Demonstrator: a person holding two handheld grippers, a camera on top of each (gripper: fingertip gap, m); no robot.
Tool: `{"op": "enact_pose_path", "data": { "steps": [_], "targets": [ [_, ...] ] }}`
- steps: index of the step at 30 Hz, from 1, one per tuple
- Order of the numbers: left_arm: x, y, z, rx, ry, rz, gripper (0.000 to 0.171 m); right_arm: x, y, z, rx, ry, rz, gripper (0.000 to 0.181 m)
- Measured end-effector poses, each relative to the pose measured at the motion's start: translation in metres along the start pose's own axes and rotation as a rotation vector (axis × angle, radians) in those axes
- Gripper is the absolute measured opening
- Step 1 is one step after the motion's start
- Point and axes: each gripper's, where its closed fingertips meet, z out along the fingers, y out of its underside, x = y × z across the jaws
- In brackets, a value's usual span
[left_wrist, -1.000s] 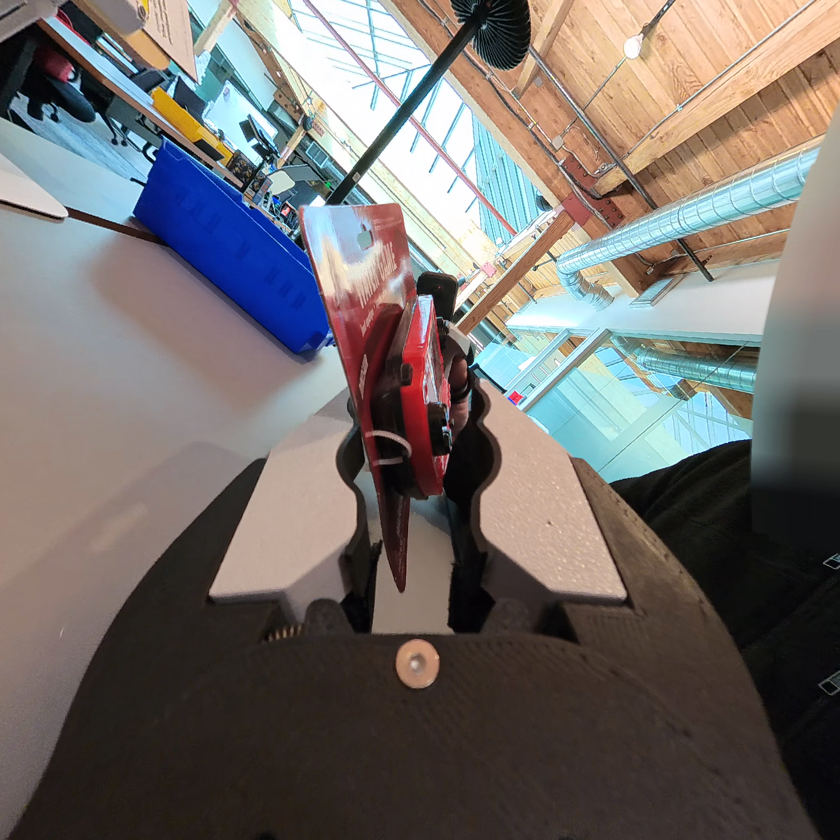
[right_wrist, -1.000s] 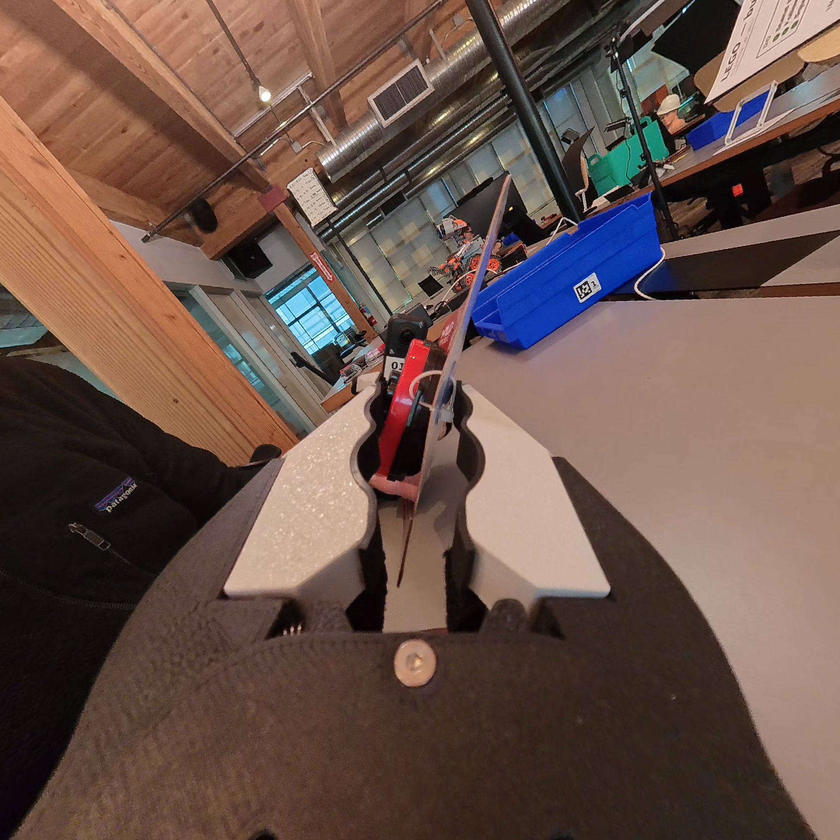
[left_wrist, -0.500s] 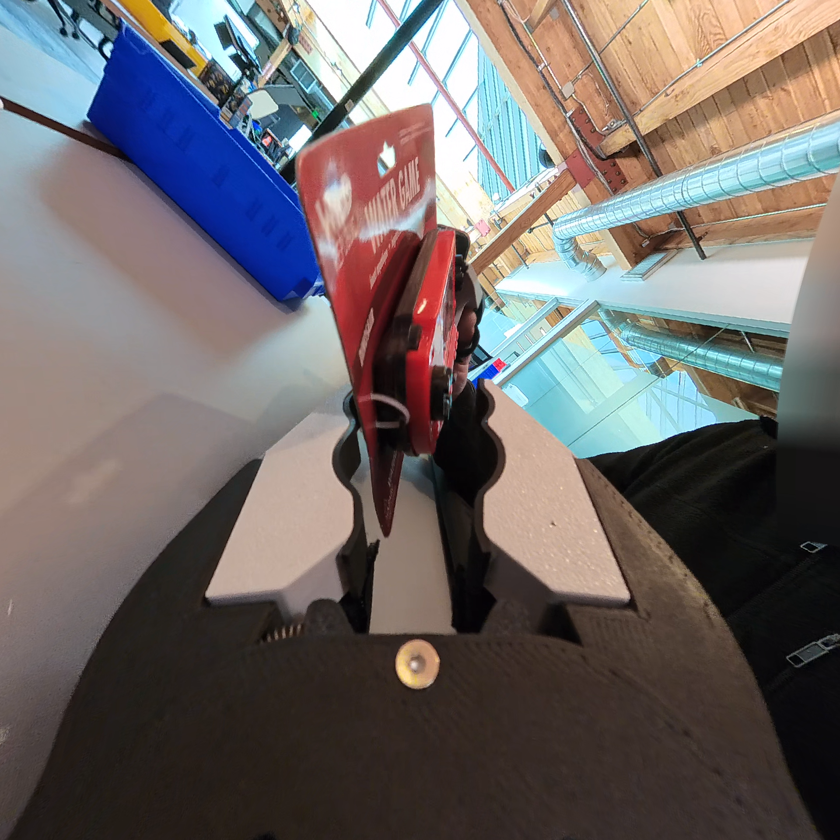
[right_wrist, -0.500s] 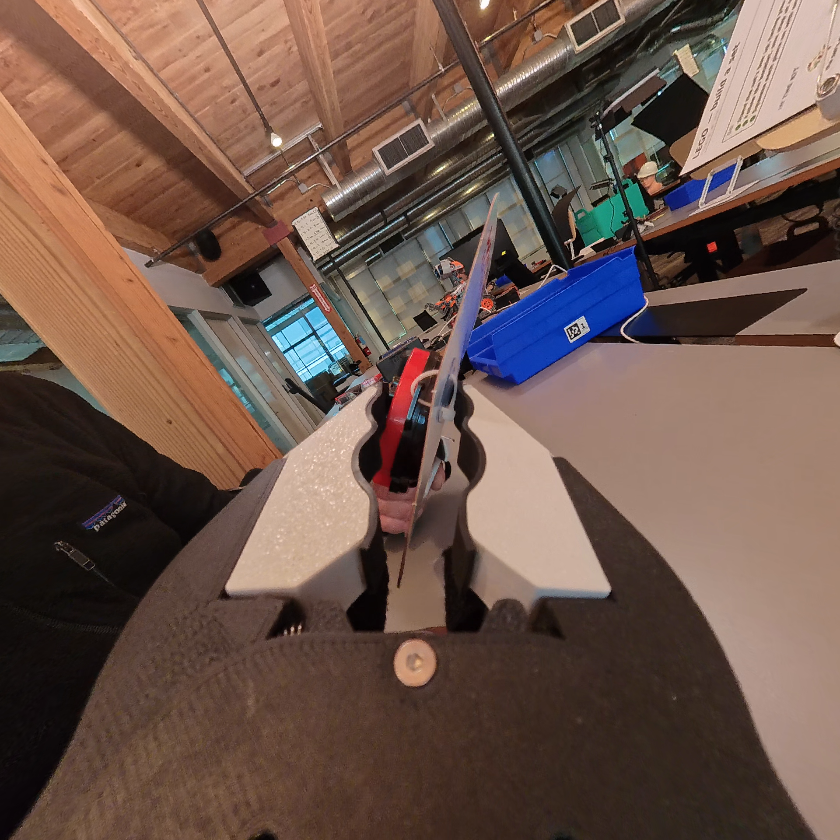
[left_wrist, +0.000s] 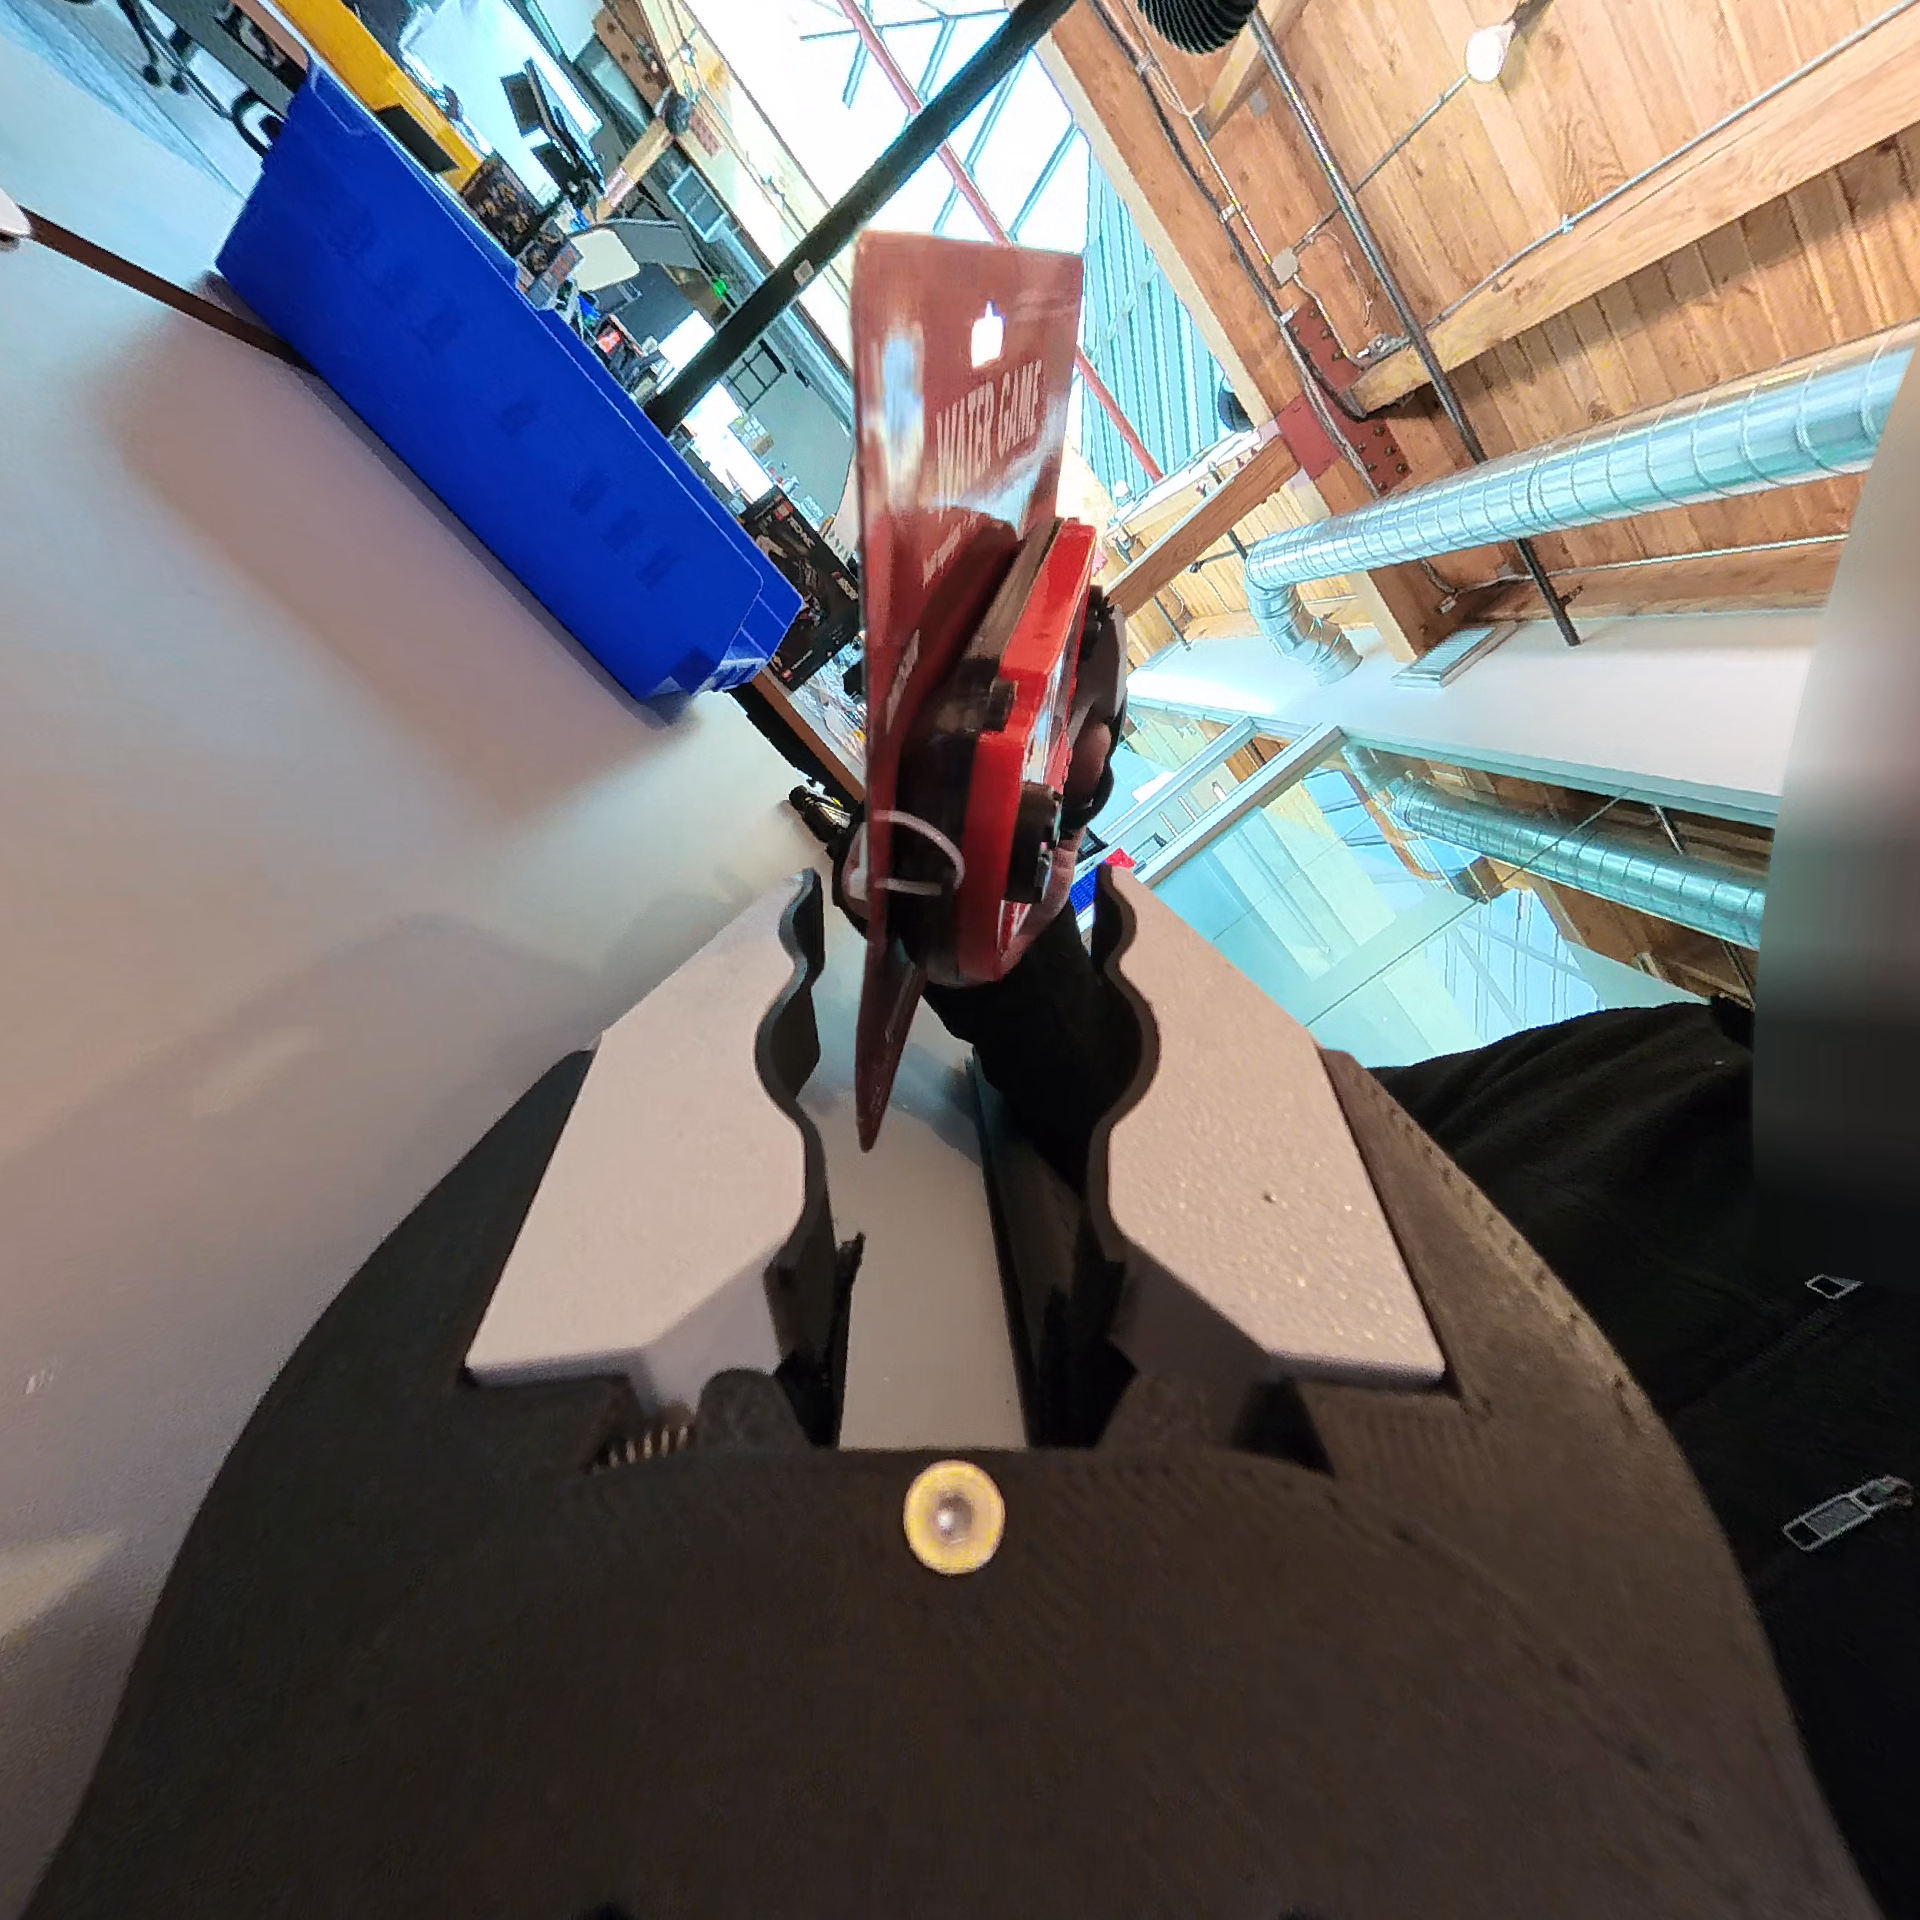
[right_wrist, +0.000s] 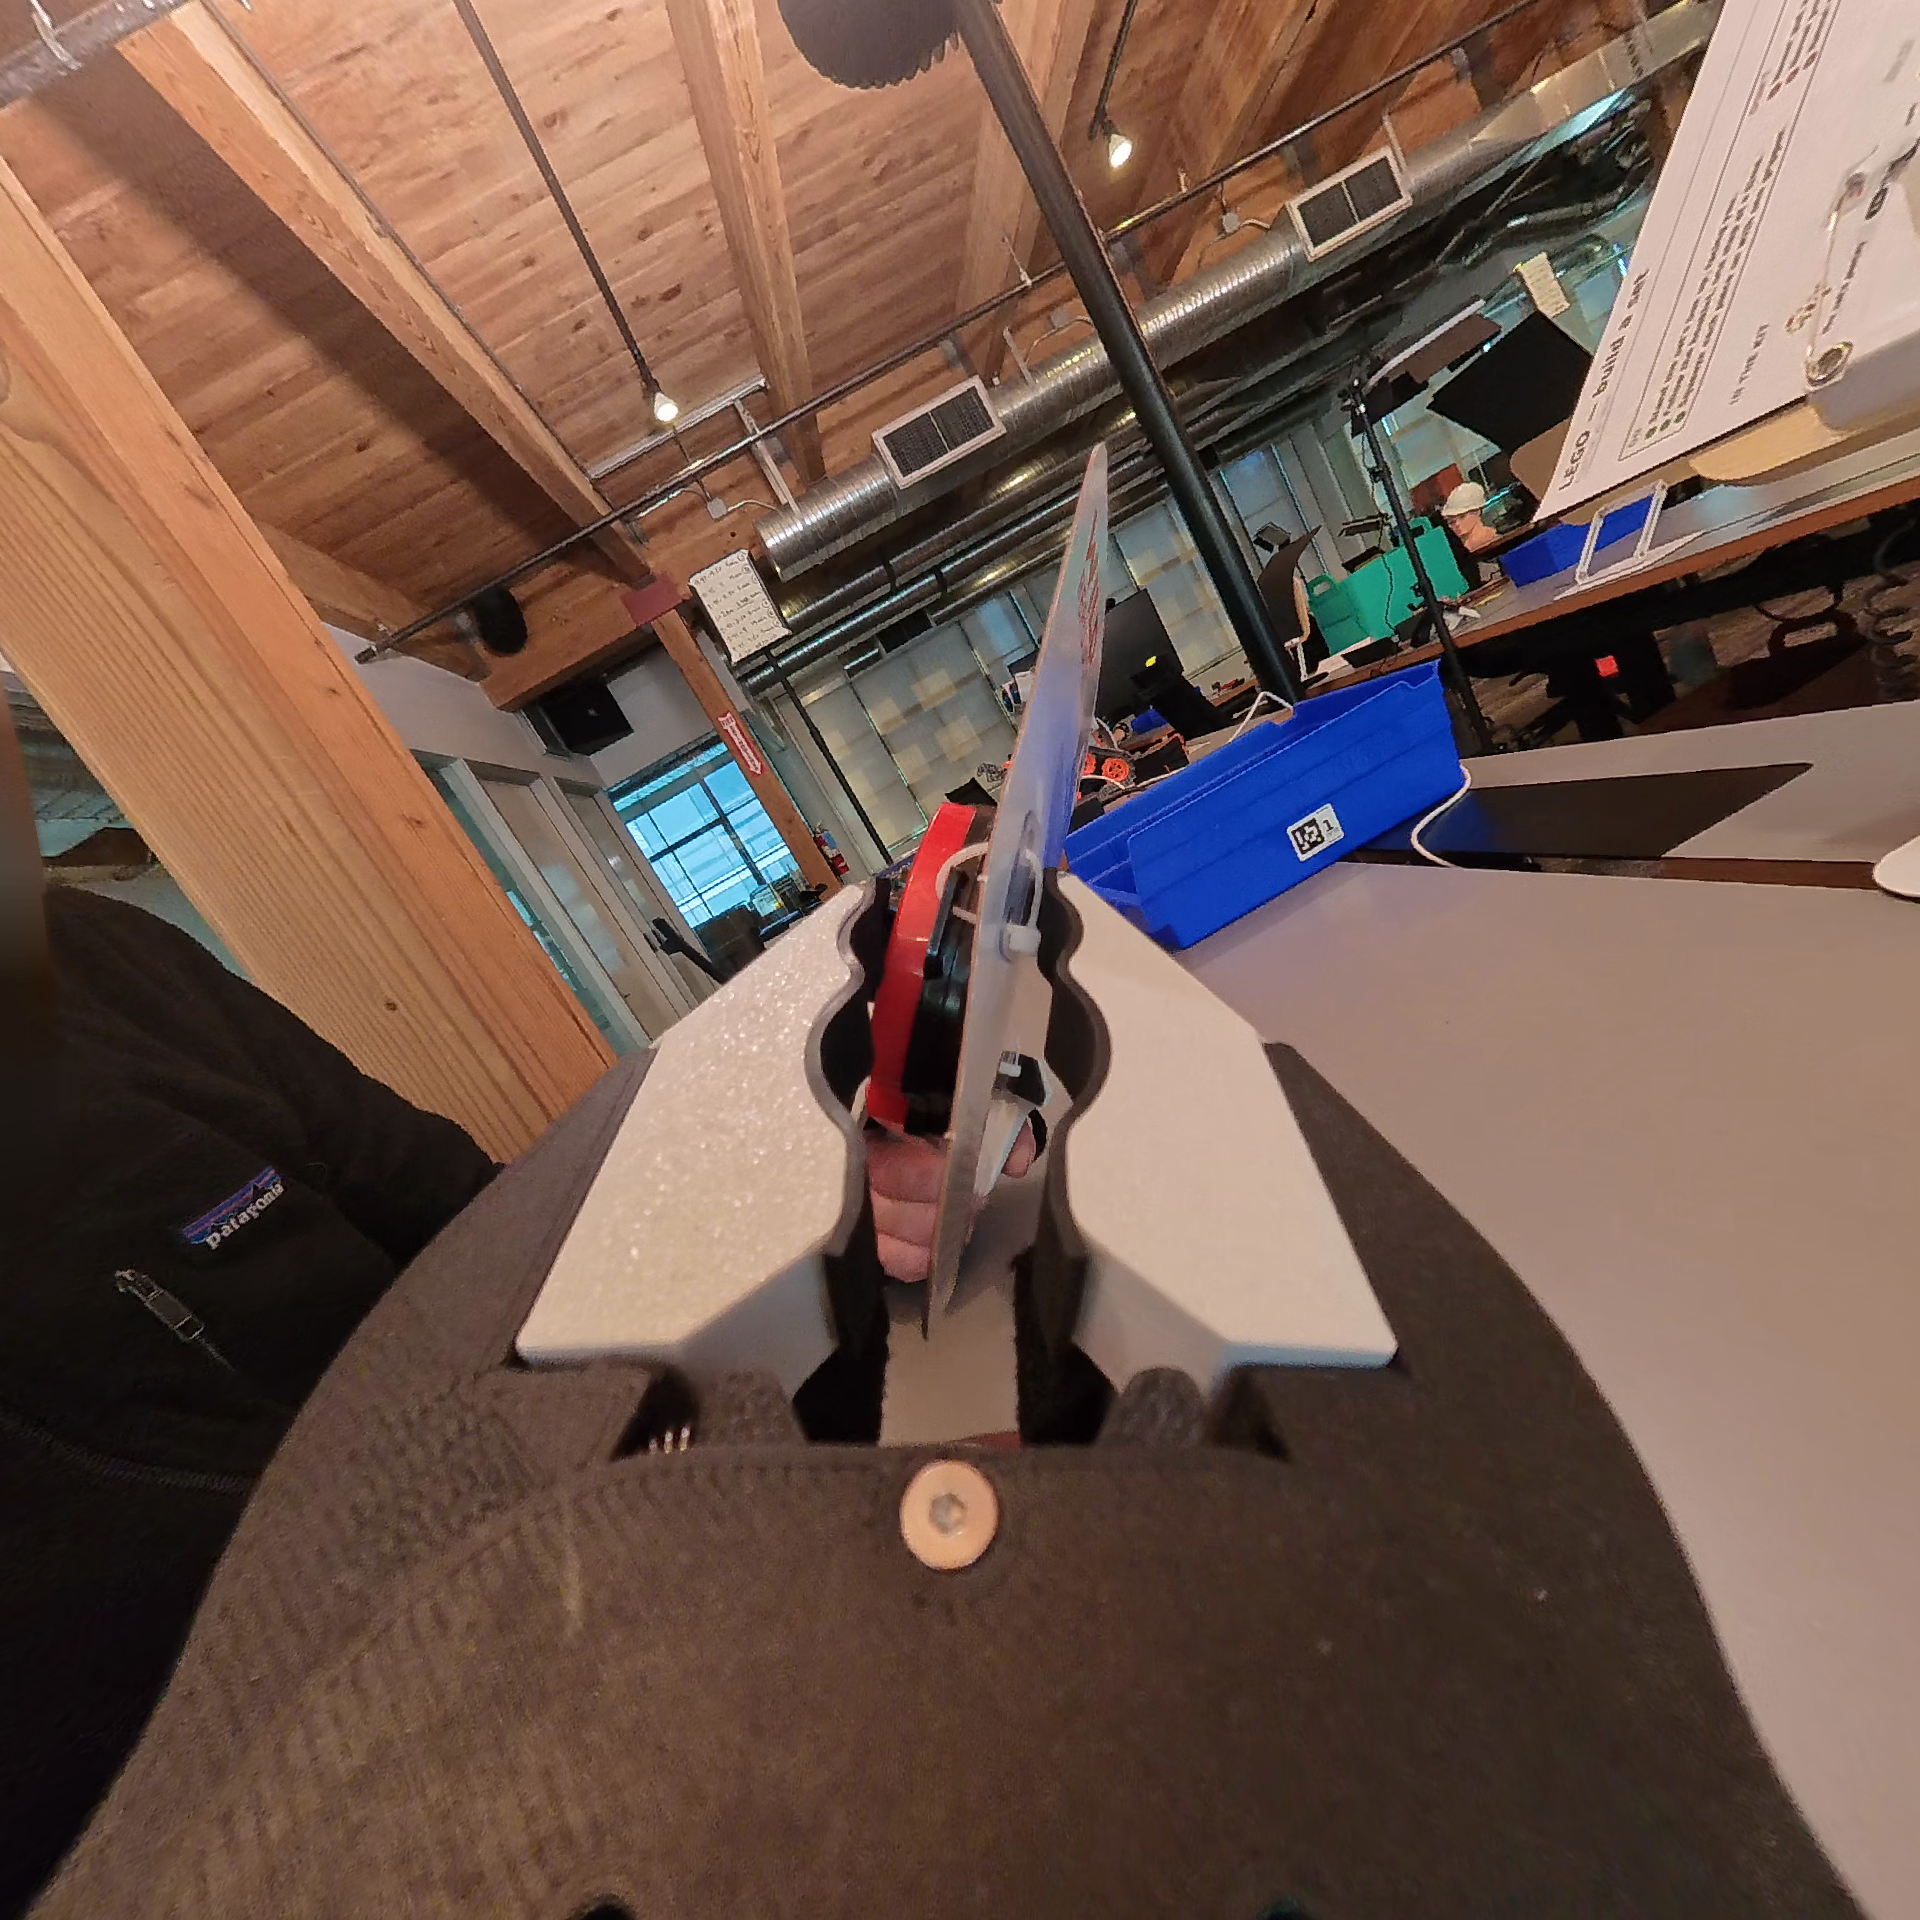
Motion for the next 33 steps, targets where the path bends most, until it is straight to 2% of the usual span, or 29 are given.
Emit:
{"op": "enact_pose_path", "data": {
  "steps": [3,6,11,16,27,33],
  "targets": [
    [0.002,0.005,0.006,-0.022,0.009,0.017,0.05,-0.003,0.001,0.002,0.004,-0.013,0.0,0.027],
    [0.001,0.006,0.01,-0.02,0.01,0.028,0.038,-0.004,-0.002,0.002,0.021,-0.019,0.004,0.027],
    [0.006,0.001,0.011,0.001,0.009,0.084,0.034,-0.003,-0.004,0.0,0.03,-0.021,0.013,0.027],
    [0.013,-0.009,0.006,0.022,-0.001,0.143,0.031,0.0,0.003,-0.002,-0.038,-0.012,0.01,0.03],
    [0.019,-0.013,0.005,0.016,-0.021,0.215,0.029,0.005,0.019,-0.004,-0.156,0.014,0.042,0.036],
    [0.022,-0.015,0.004,0.027,-0.012,0.227,0.029,0.001,0.025,-0.002,-0.189,-0.013,0.05,0.031]
  ]
}}
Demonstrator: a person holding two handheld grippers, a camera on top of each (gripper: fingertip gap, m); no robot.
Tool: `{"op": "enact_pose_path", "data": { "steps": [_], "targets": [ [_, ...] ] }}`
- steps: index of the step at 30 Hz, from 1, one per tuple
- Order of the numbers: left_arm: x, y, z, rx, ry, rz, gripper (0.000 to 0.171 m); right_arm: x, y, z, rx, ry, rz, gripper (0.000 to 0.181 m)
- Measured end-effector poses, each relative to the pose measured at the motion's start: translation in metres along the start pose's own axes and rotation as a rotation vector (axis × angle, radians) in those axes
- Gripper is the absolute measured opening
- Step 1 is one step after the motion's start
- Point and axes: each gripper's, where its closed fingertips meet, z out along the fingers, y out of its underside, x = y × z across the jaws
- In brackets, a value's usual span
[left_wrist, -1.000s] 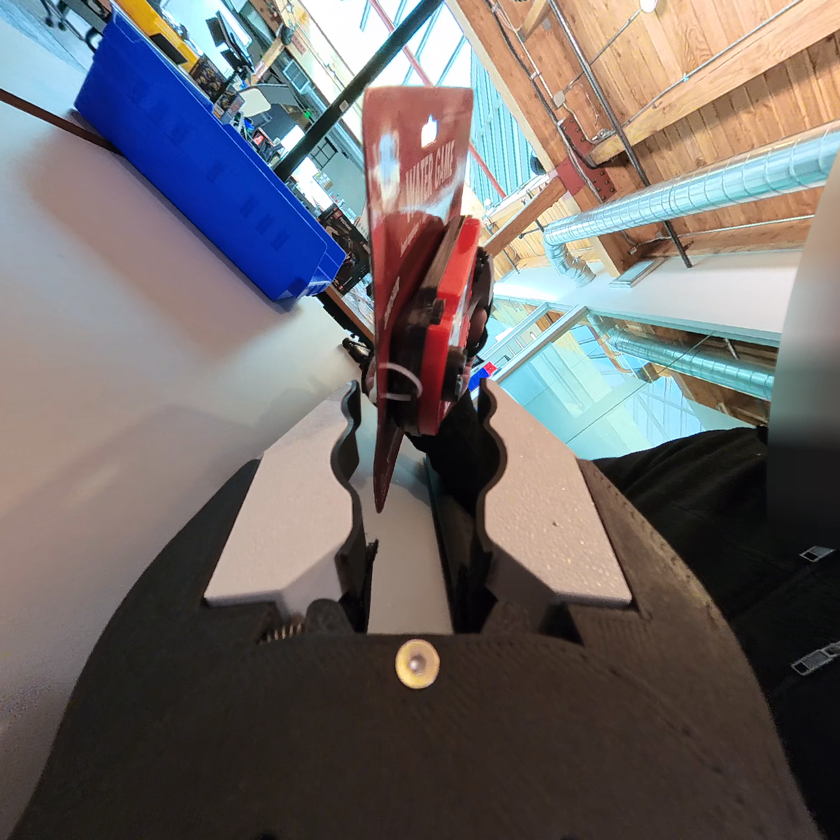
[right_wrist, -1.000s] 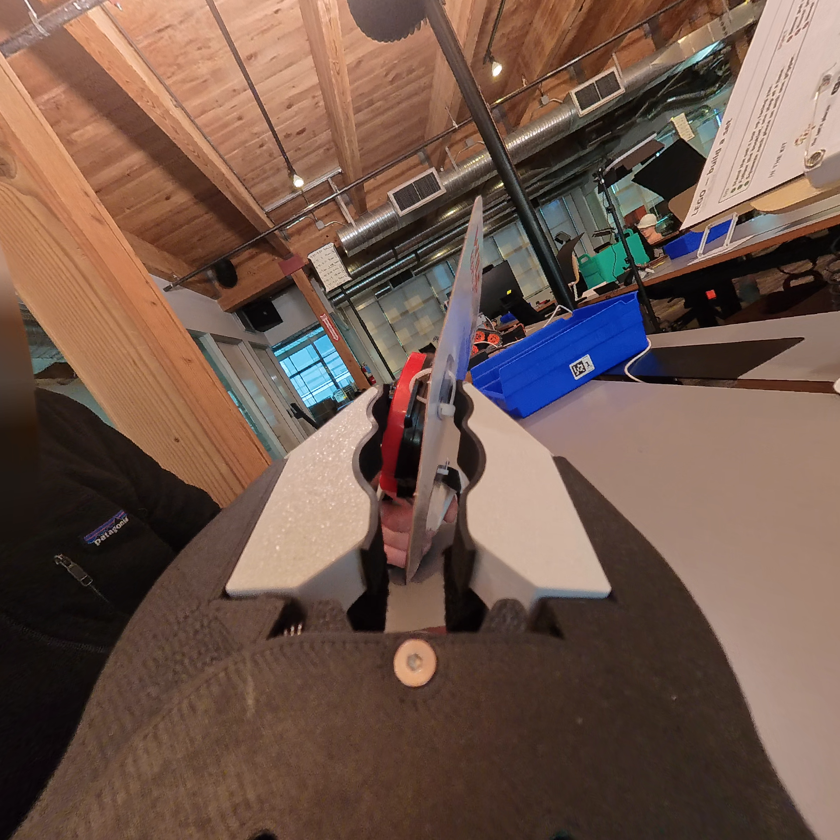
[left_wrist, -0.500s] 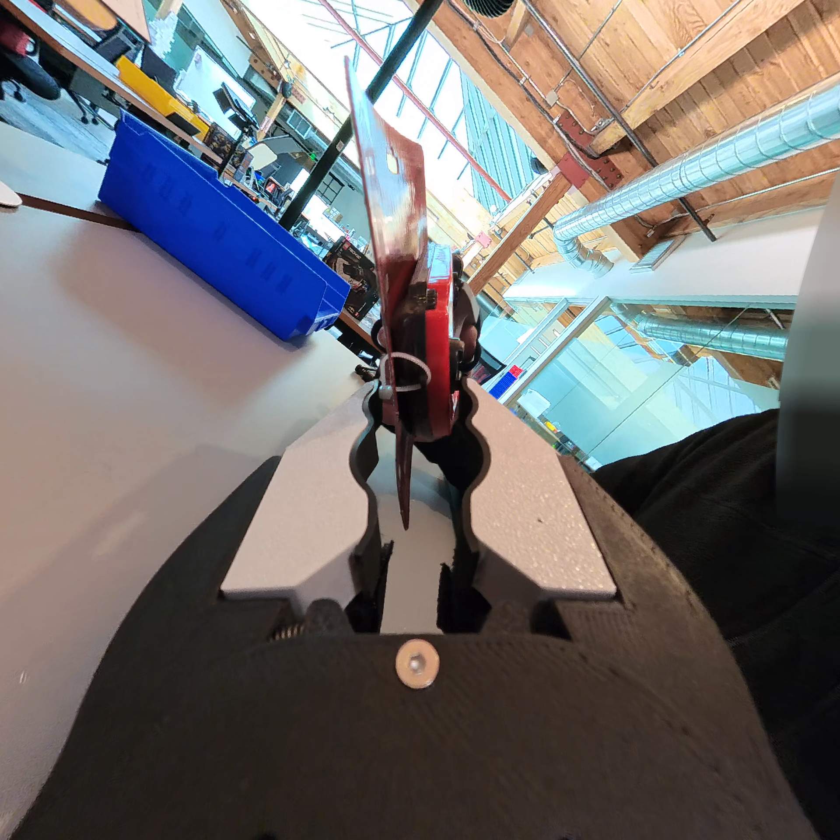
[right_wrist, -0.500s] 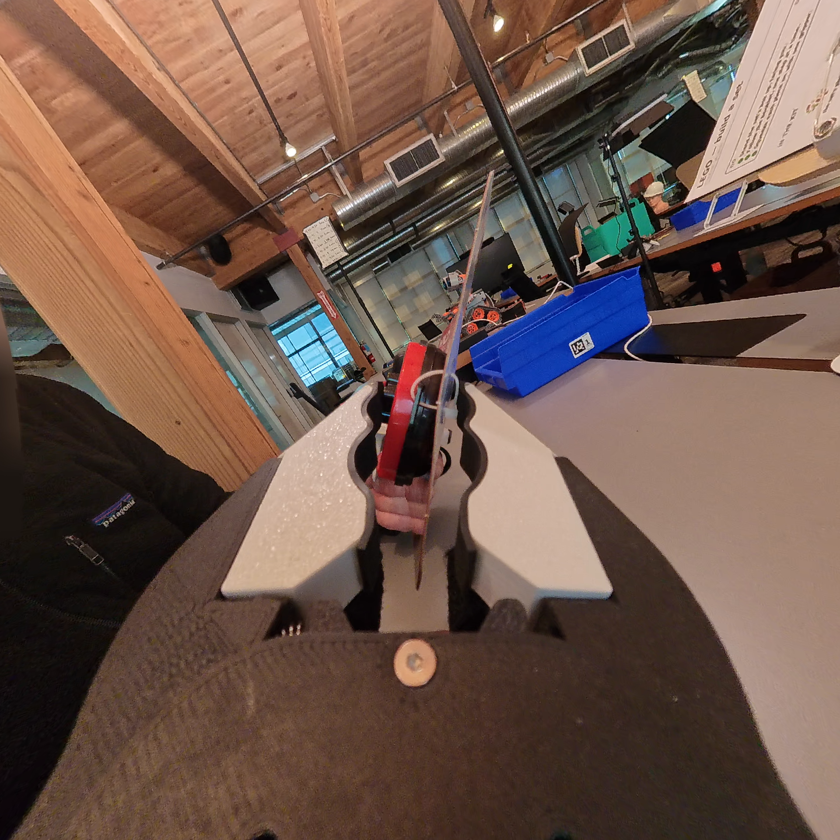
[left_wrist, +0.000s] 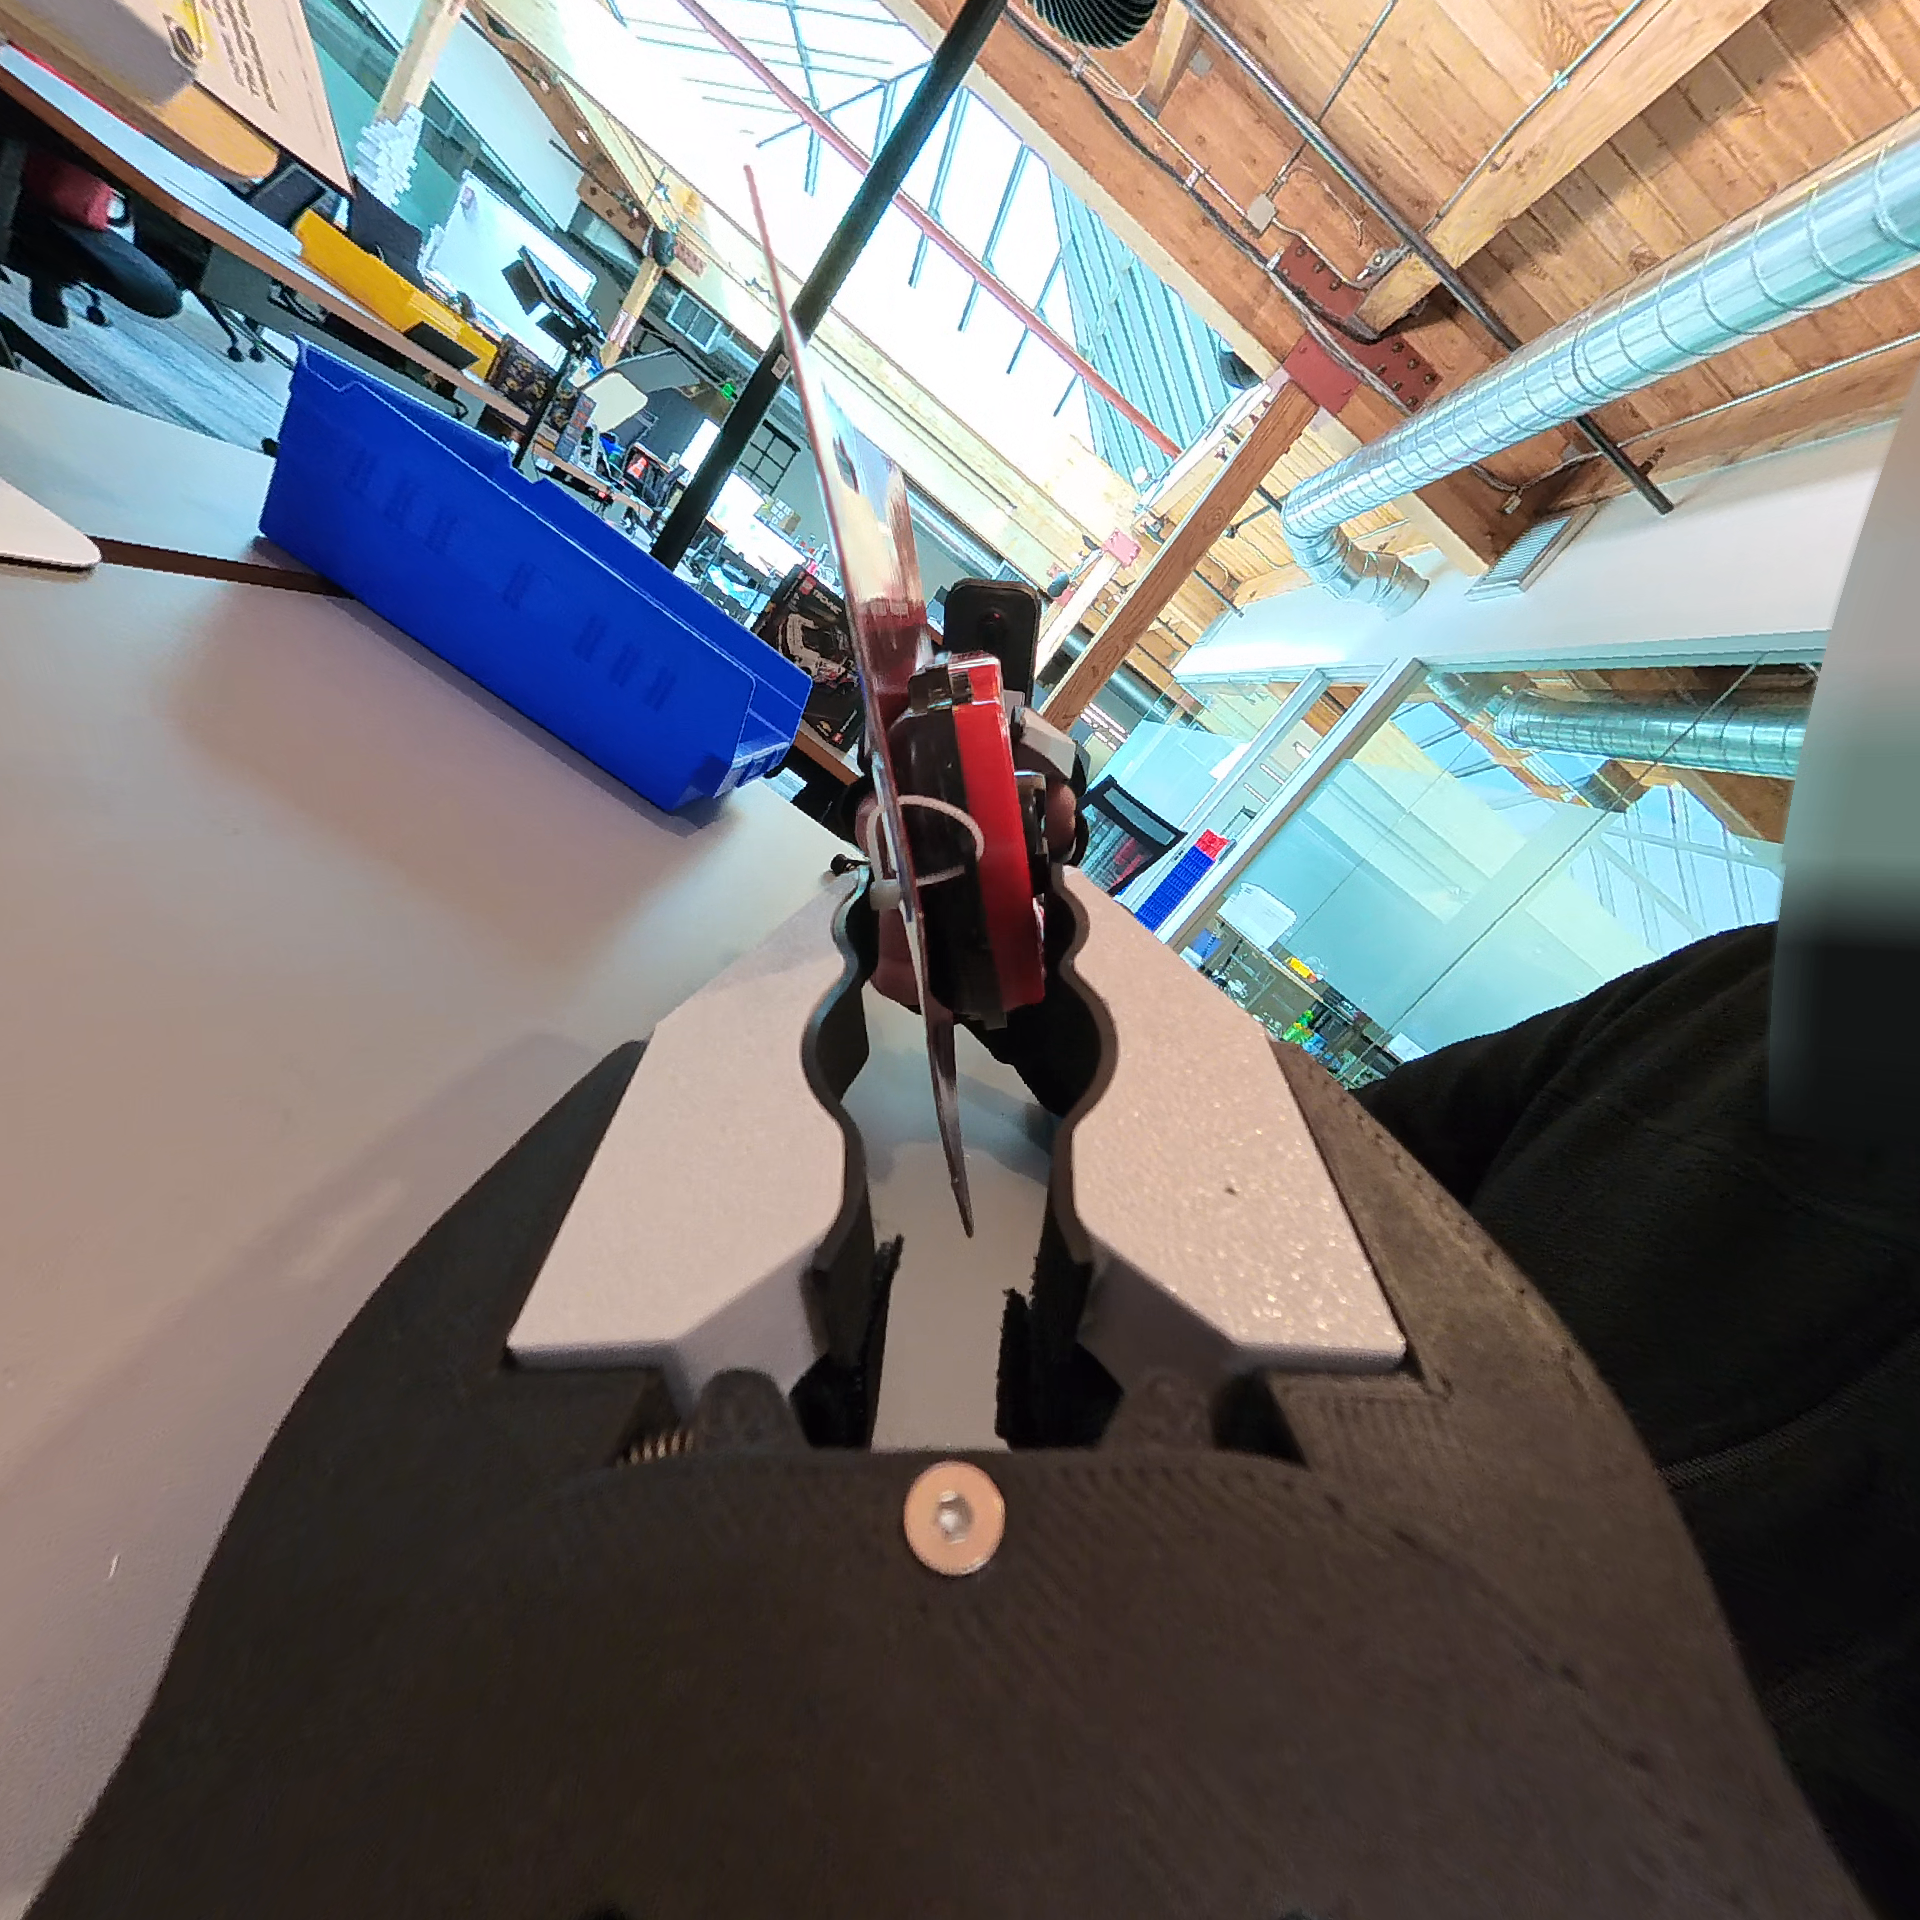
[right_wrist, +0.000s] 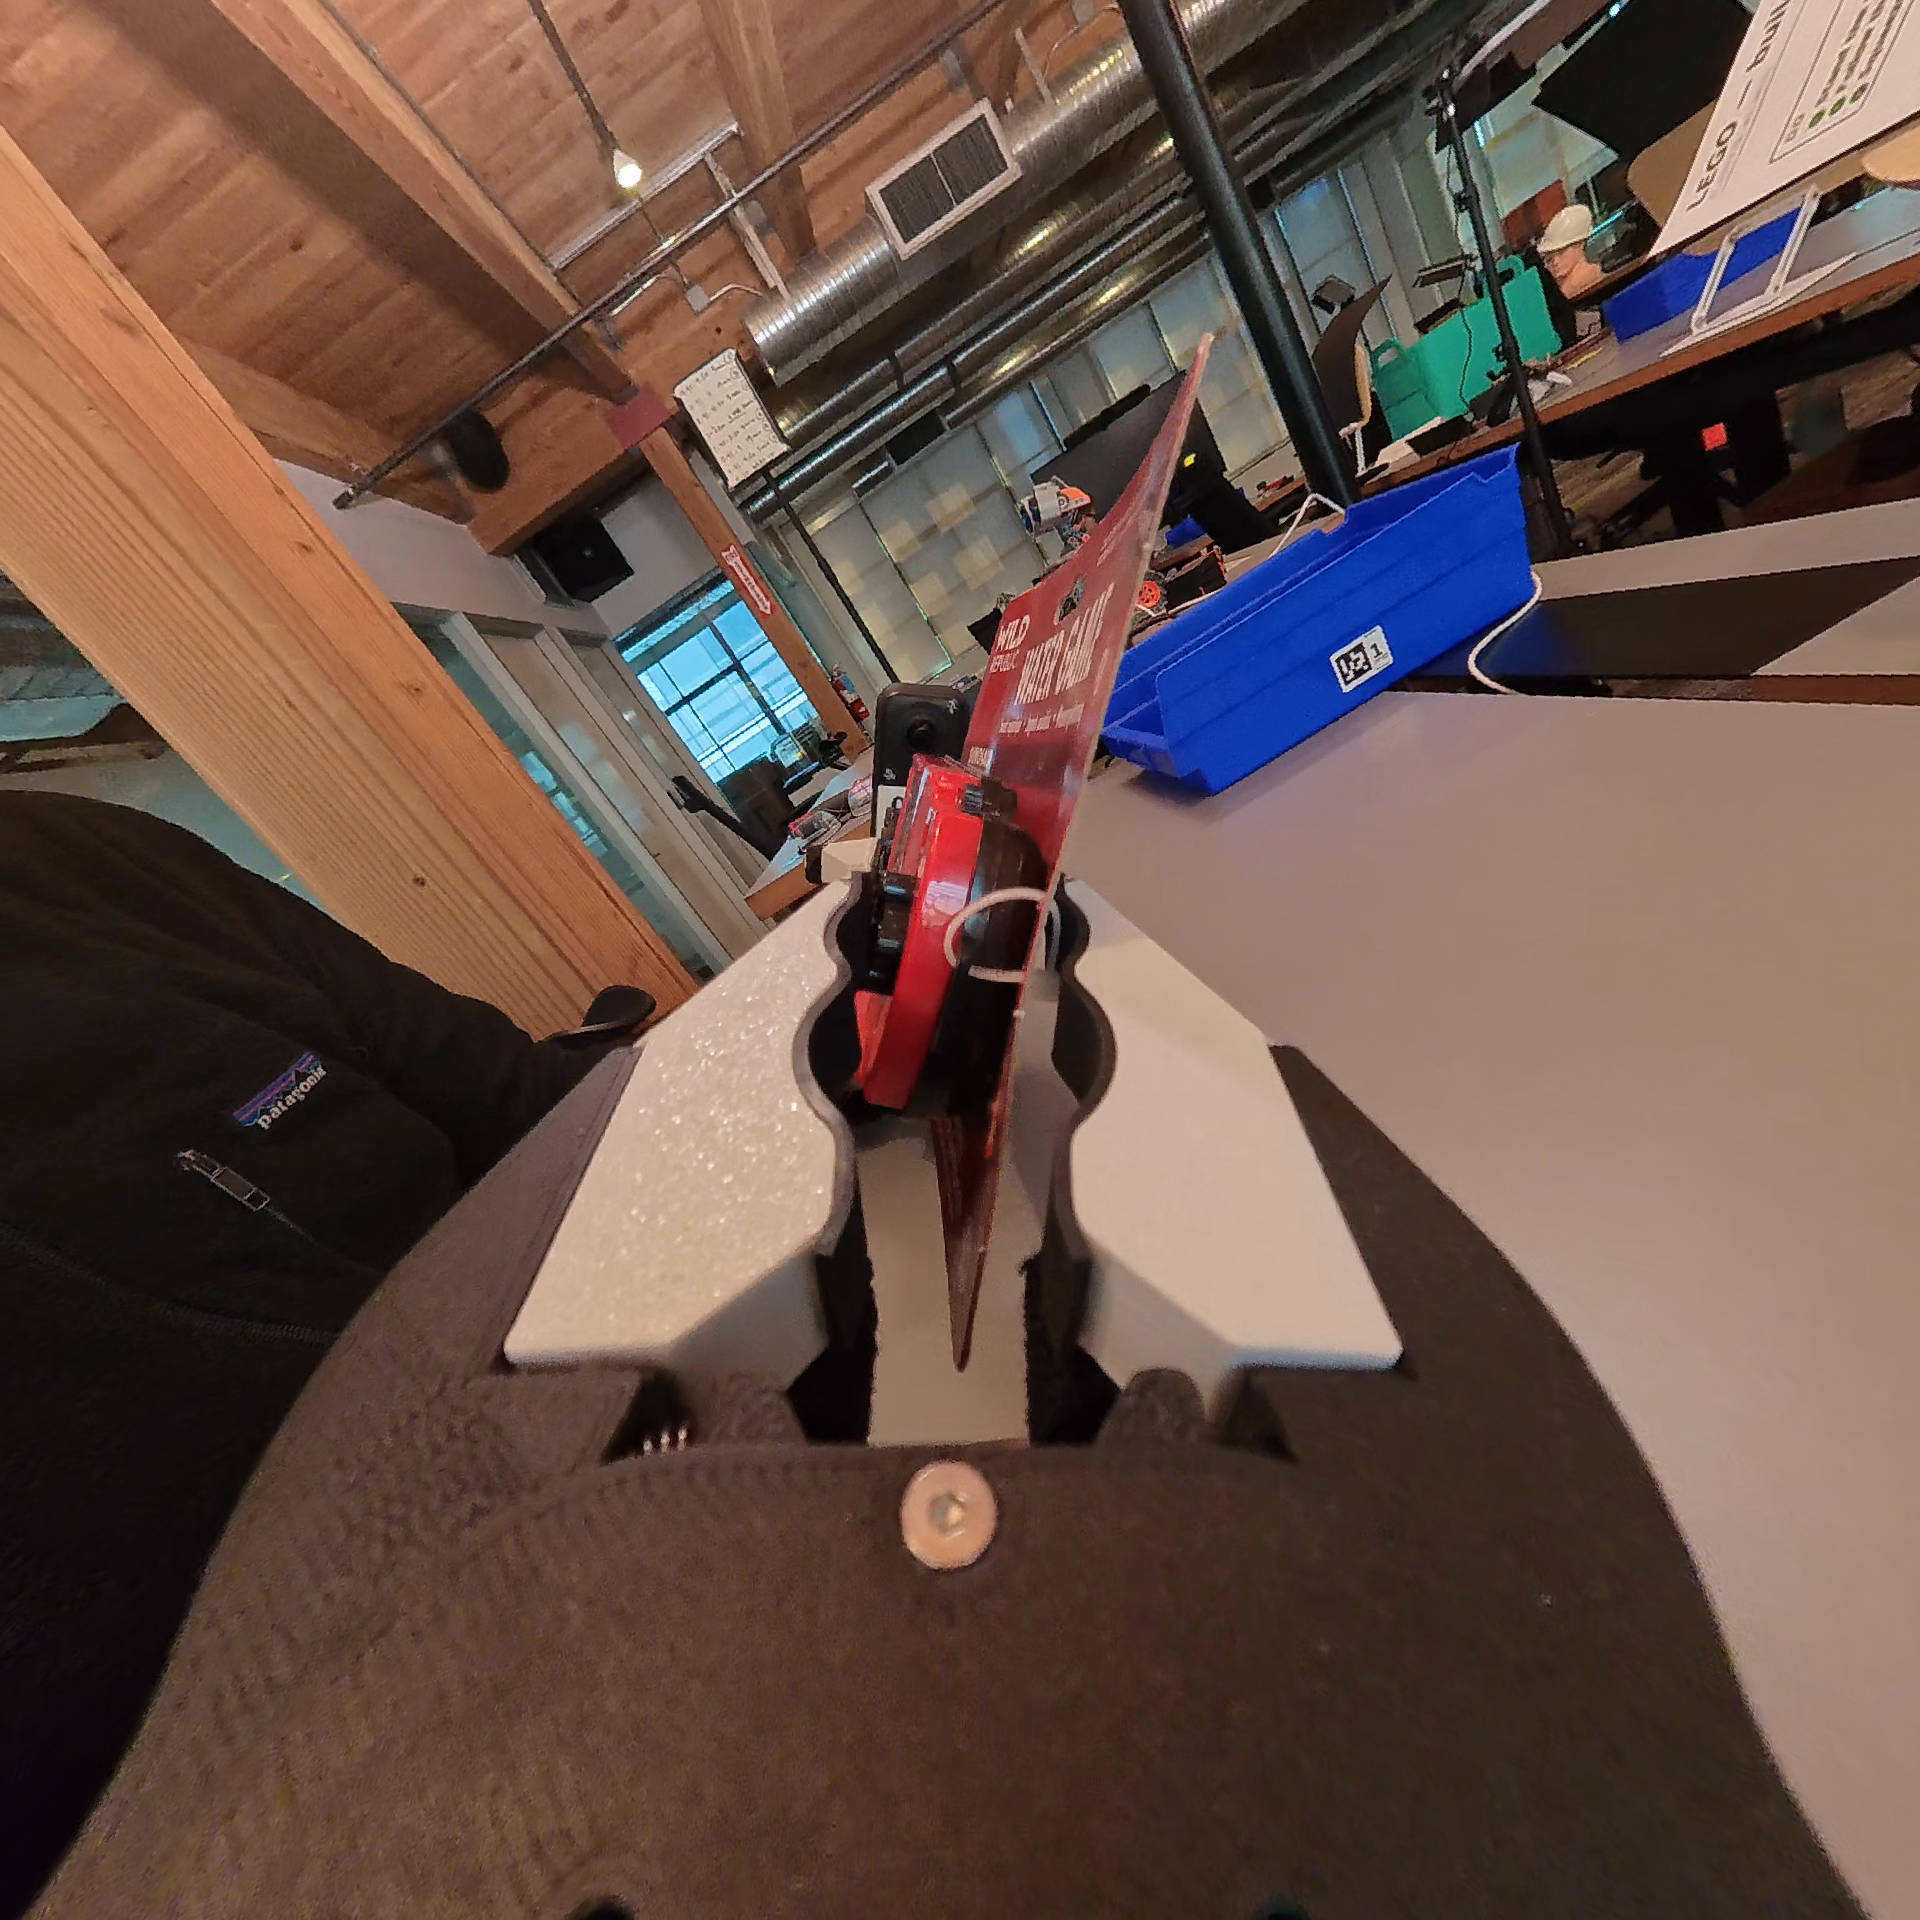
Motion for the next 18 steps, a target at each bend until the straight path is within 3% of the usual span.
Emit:
{"op": "enact_pose_path", "data": {
  "steps": [18],
  "targets": [
    [0.0012,-0.0009,0.0008,0.014,0.011,-0.006,0.033,-0.0046,-0.0025,0.0005,0.009,-0.008,-0.04,0.028]
  ]
}}
